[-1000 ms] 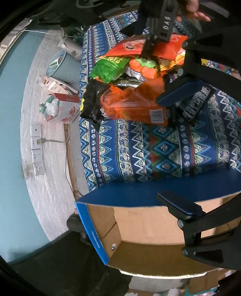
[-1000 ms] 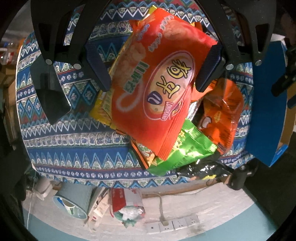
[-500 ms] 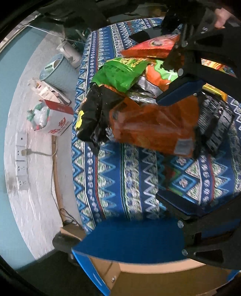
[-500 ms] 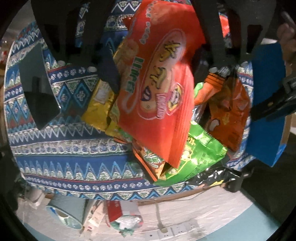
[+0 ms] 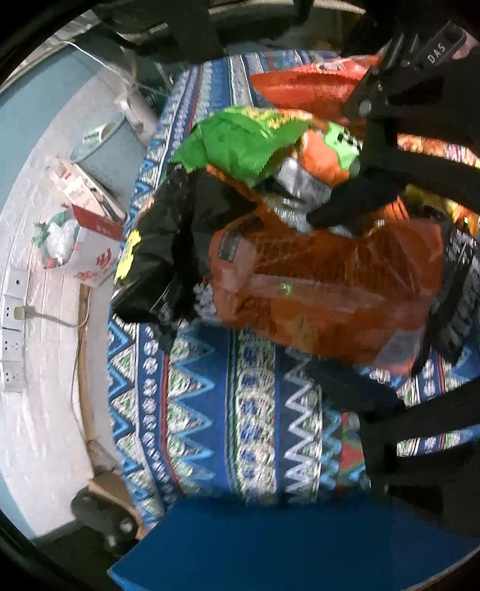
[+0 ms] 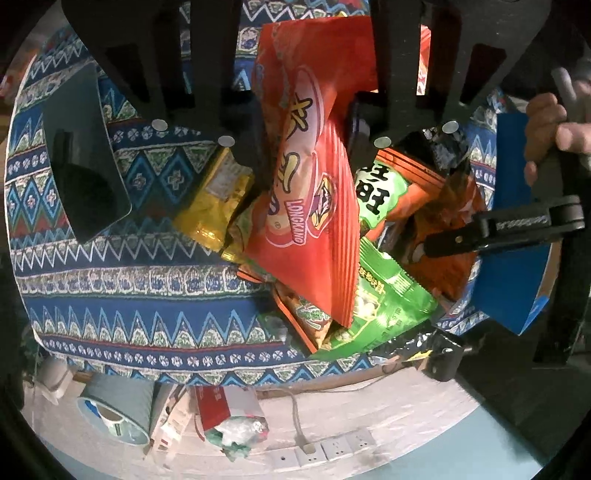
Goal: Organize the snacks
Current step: 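Grasp the orange chip bag with the left tool while the right tool grasps the red bag, then lift the orange bag into the box with the left tool while the right tool carries the red bag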
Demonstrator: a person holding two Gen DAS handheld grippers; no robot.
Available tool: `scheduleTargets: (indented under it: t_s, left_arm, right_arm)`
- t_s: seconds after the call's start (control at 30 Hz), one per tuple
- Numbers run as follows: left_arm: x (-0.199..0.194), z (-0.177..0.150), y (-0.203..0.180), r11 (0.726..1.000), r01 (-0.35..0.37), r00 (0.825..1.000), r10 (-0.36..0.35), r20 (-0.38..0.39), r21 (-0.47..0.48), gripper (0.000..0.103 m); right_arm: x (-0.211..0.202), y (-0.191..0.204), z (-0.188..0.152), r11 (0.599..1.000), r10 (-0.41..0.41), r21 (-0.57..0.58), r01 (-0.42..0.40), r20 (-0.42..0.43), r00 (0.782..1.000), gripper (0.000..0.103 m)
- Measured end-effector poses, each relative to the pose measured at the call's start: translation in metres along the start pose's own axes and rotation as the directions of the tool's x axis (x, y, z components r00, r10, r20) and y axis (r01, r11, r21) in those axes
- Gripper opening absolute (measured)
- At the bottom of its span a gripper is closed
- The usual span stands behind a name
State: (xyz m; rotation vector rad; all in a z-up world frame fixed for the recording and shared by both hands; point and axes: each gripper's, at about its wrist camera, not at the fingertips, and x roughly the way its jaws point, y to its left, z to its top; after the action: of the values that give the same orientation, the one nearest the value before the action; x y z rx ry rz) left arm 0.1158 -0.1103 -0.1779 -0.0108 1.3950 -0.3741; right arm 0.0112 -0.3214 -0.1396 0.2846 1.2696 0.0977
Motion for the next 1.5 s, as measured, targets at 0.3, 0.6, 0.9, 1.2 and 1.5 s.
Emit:
scheduleTargets:
  t_s: [0.3,0.6,0.9,1.2,1.5]
  left_arm:
    - [-0.012,-0.011,-0.002,0.998,-0.042,0.999,0.040,0.032,0.044,0.049]
    - [-0.043,-0.019,0.003,0.996,-0.072,0.992,0.066,0.109,0.051,0.048]
    - [-0.079,-0.034,0.004,0.994,-0.091,0.981,0.078,0.175,0.066,0.048]
    - [-0.127,-0.044,0.020,0.991,-0.121,0.958,0.103,0.269,0.052,0.048]
    - [-0.161,-0.060,0.045,0.989,-0.144,0.937,0.130,0.325,0.020,0.048]
  right_arm:
    - [-0.024,0.011,0.001,0.999,-0.022,-0.037,0.025,0.074,0.997,0.028]
    - [-0.038,0.023,0.009,0.997,-0.029,-0.069,0.038,0.126,0.992,0.028]
    - [-0.057,0.037,0.012,0.995,-0.003,-0.099,0.022,0.190,0.982,0.027]
    - [-0.071,0.071,0.015,0.987,0.054,-0.160,-0.016,0.237,0.970,0.027]
    - [-0.074,0.117,0.024,0.972,0.099,-0.233,-0.039,0.252,0.963,0.027]
